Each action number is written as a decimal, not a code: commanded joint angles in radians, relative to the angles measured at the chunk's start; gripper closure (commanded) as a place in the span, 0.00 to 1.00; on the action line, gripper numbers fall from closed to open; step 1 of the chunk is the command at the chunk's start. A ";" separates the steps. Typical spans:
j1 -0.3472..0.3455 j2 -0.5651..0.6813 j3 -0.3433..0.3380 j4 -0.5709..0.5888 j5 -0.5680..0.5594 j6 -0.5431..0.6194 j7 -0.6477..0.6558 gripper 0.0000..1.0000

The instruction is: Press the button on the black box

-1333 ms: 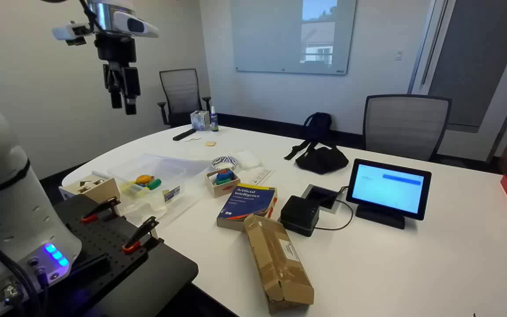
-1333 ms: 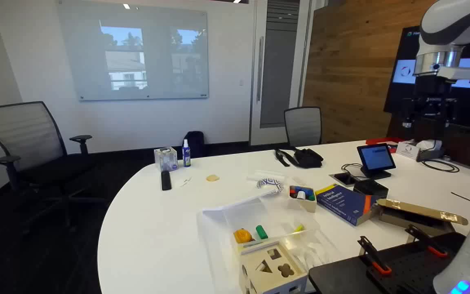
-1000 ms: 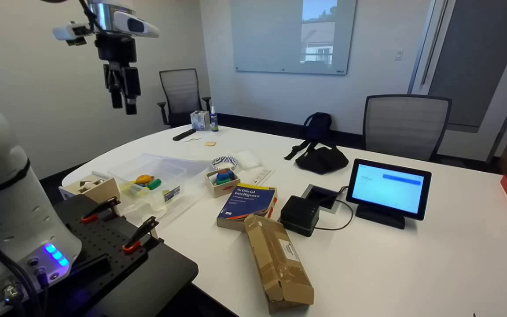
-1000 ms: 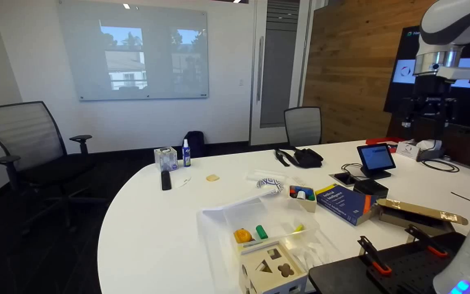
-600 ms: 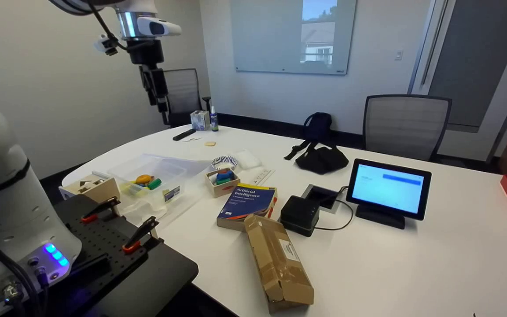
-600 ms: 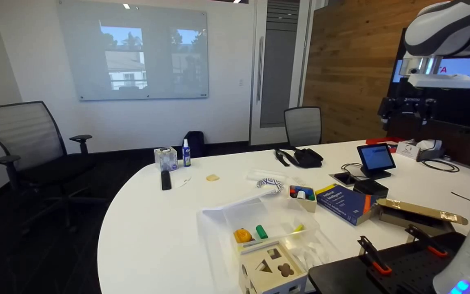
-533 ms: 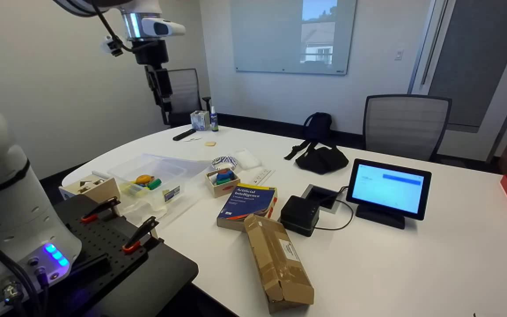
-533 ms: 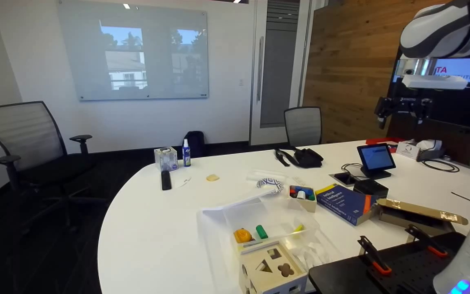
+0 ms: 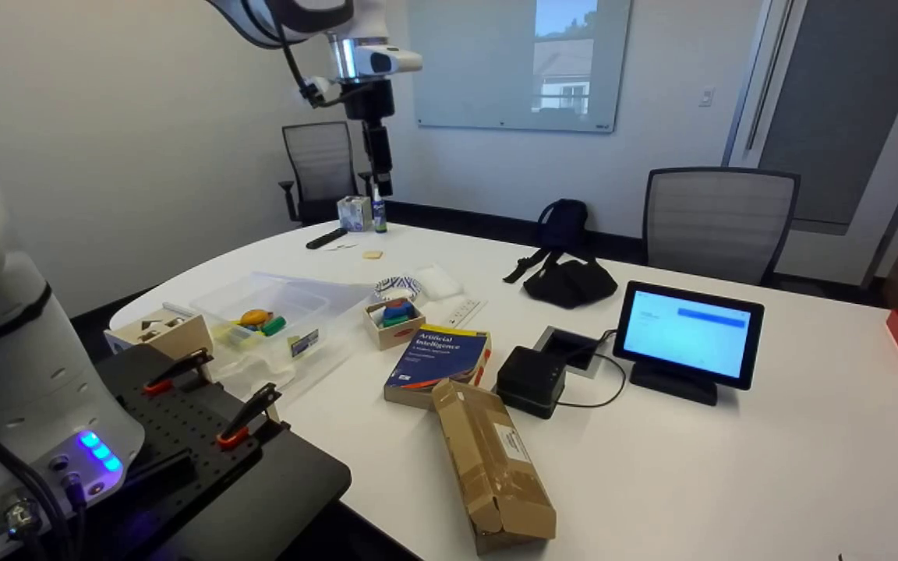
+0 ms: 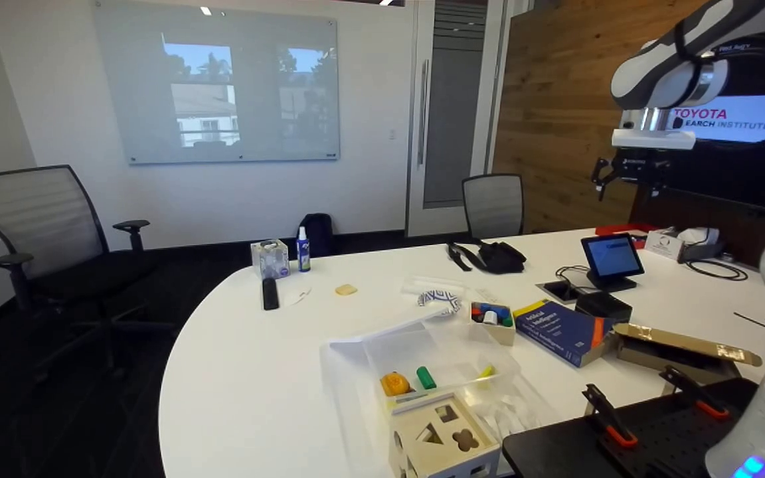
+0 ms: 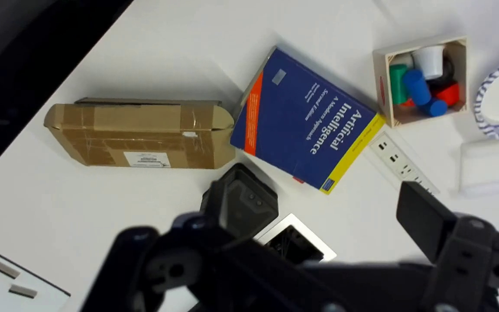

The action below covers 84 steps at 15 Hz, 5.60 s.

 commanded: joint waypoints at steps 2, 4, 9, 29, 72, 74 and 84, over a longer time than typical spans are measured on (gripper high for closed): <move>-0.004 0.251 -0.052 0.243 0.039 0.007 0.095 0.00; -0.005 0.350 -0.084 0.332 0.072 0.020 0.111 0.00; -0.010 0.567 -0.148 0.475 0.160 0.148 0.124 0.00; -0.115 1.182 -0.181 0.921 0.326 0.210 0.234 0.88; -0.118 1.329 -0.200 1.009 0.306 0.203 0.349 1.00; -0.111 1.290 -0.202 0.996 0.307 0.192 0.345 1.00; -0.056 0.984 -0.229 0.914 0.276 -0.044 0.331 0.51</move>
